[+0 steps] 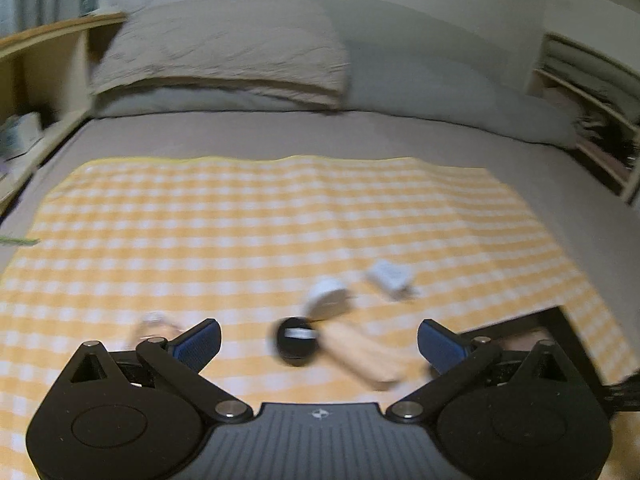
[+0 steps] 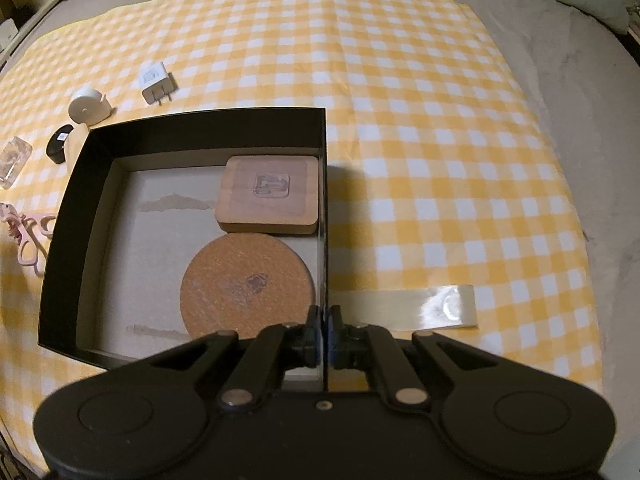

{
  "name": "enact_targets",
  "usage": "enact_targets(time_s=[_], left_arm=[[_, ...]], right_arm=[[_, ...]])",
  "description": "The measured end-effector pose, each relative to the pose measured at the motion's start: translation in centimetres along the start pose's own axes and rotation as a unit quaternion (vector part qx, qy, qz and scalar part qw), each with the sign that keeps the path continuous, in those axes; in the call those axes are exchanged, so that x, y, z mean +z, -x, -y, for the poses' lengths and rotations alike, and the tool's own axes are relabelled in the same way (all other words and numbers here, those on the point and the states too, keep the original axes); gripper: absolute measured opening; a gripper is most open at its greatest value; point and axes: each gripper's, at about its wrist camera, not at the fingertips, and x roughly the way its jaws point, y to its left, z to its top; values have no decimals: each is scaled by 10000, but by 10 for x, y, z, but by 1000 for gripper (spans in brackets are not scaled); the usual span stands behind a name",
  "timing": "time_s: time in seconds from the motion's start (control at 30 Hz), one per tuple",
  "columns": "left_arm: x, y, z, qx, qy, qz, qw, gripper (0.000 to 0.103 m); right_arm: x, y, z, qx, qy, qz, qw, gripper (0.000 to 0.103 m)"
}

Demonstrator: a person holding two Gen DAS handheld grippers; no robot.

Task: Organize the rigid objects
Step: 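Reach the left tool to the clear pill case and grasp it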

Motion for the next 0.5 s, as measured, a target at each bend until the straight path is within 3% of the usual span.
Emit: enact_targets(time_s=[0.23,0.37,0.5], left_arm=[[-2,-31,-68,621,136,-187,9978,103],[-9,-59,-93,1030,61,-506,9934,103],[-14,-82,-106,1115,-57,-711,9912,103]], right_arm=[[-2,-1,-1,42,41,53,10000,4],[0,-4,0,36,31,17,10000,5],[1,-7,1,211,66,-84,9997,10]])
